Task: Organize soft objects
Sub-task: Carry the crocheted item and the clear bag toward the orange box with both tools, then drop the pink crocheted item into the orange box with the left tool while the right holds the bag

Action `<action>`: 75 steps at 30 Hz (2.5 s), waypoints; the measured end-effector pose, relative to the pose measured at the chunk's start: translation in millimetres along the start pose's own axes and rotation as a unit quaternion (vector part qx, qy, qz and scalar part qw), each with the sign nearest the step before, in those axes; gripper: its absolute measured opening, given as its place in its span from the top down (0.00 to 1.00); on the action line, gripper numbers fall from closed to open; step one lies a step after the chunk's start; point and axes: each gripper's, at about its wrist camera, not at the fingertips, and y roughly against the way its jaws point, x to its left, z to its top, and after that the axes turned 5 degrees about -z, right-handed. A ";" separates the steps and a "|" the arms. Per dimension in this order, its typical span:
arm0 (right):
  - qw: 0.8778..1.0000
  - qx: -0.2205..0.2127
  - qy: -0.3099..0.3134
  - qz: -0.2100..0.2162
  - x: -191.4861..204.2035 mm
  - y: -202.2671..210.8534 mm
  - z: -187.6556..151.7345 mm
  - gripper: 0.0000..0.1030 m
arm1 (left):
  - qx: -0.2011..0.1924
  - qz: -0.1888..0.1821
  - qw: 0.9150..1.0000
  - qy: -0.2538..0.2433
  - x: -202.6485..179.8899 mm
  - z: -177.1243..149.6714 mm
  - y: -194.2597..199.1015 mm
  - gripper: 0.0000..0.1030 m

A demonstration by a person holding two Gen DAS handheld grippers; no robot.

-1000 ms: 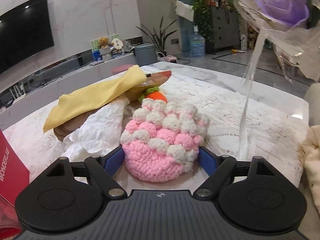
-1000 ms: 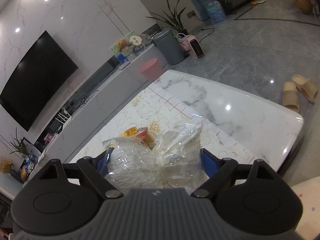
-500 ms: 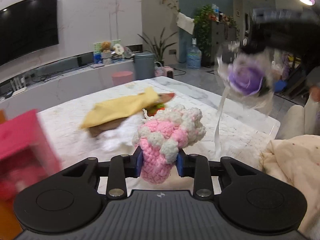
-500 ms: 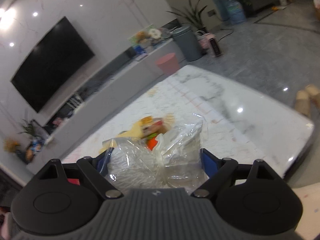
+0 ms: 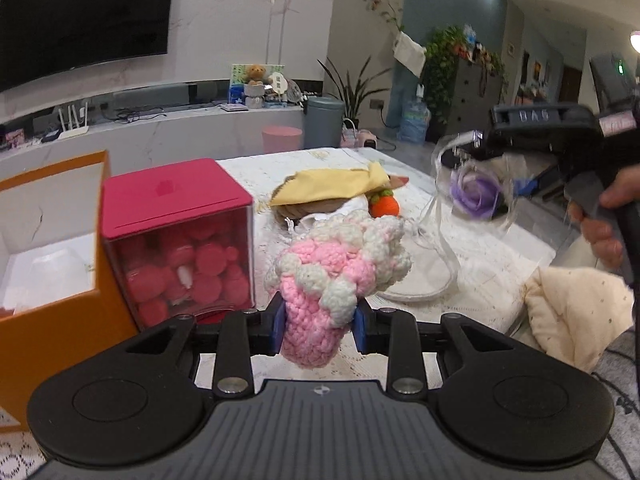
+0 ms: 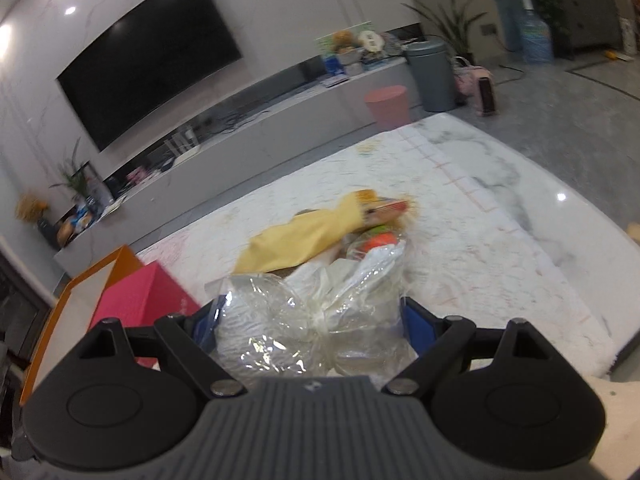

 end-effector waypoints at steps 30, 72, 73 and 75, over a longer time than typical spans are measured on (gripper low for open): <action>0.997 0.002 0.031 -0.069 31.8 -4.9 -6.7 0.15 | -0.030 -0.019 0.999 0.030 52.4 70.8 28.9 0.65; 0.963 -0.017 0.239 0.125 361.8 -47.4 10.8 0.15 | 0.038 0.146 0.980 0.129 230.0 45.1 35.9 0.65; 0.963 -0.013 0.239 0.123 360.3 -50.4 9.2 0.15 | 0.042 0.154 0.980 0.119 227.6 46.5 33.4 0.65; 0.964 -0.004 0.240 0.118 355.3 -54.3 5.4 0.15 | 0.050 0.150 0.980 0.121 226.0 45.3 30.5 0.65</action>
